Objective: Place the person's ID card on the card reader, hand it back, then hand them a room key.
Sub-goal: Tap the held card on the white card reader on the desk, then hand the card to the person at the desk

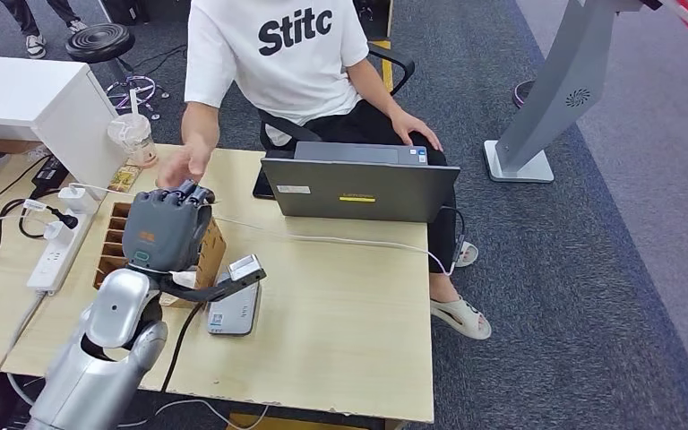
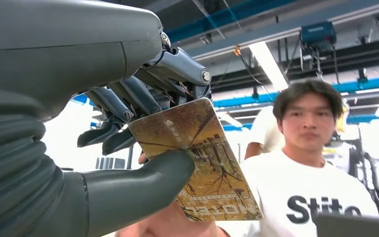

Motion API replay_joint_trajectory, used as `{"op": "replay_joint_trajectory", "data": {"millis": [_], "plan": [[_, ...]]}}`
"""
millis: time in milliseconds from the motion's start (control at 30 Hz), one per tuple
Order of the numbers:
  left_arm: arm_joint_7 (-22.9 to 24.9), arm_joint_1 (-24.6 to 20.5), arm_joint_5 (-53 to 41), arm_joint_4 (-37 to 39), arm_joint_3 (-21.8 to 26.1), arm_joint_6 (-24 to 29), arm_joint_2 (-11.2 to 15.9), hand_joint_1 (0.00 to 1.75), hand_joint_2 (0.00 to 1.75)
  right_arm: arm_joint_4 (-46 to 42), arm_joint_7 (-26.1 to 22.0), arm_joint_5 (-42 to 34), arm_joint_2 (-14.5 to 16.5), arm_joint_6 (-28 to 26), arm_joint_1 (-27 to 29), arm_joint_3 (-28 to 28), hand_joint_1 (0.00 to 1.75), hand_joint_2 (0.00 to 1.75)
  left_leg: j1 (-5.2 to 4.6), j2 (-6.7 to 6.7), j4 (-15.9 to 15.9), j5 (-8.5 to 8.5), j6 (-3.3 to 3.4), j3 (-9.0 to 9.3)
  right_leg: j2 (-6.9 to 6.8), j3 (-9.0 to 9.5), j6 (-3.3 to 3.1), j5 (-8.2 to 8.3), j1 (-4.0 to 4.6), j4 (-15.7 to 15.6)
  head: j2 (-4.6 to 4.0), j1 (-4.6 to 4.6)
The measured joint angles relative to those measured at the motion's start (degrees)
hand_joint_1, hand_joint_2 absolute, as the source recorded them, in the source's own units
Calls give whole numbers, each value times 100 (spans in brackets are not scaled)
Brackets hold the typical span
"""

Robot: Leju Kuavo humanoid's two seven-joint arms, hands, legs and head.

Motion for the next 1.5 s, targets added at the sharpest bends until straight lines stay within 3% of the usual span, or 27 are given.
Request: {"op": "replay_joint_trajectory", "data": {"millis": [400, 533, 900, 1033, 1267, 1400, 1500], "plan": [[-144, -603, 238, -27, 982, 300, 101, 175, 175, 0, 54, 83, 0, -4, 4, 154, 0, 175, 1, 3, 0, 2, -3, 0, 6, -4, -1, 0, 0, 5, 0, -1], [-214, -592, 137, -27, 1143, 415, 104, 0, 175, 0, 54, 99, 0, -6, 3, 172, 0, 175, 0, 2, 0, 1, -3, -5, 5, -5, -1, -1, 0, 4, 0, 1], [-249, -102, 40, -245, 1247, 747, 62, 0, 175, 0, 54, 70, 0, 0, 3, 188, 0, 175, 0, 1, 0, 1, -3, -5, 2, -6, -1, -1, 0, 2, 0, 0], [-385, 209, -113, -361, 1240, 548, 45, 0, 175, 0, 54, -8, 0, 2, 3, 187, 0, 175, 0, 3, 0, 1, -3, -1, 5, -5, -1, -1, 0, 3, 0, -1], [-325, 1182, -473, -700, 855, 432, 38, 0, 175, 0, 20, -150, -8, 7, 6, 186, 0, 175, -1, 5, 0, 0, -2, -9, 5, -11, 0, -3, -1, 0, 0, 0], [-299, 1353, -461, -835, 716, 340, 75, 0, 175, 0, 15, -168, -11, 4, 8, 184, 0, 175, -1, 3, 0, 0, -2, -9, 2, -12, 0, -3, -1, 0, 0, -1], [-366, 1463, -278, -960, 597, -55, 148, 0, 175, 0, -6, -243, -14, 1, 11, 182, 0, 175, 0, 3, 0, 1, -3, -7, 3, -10, -1, -1, 0, 2, 0, -1]]}}
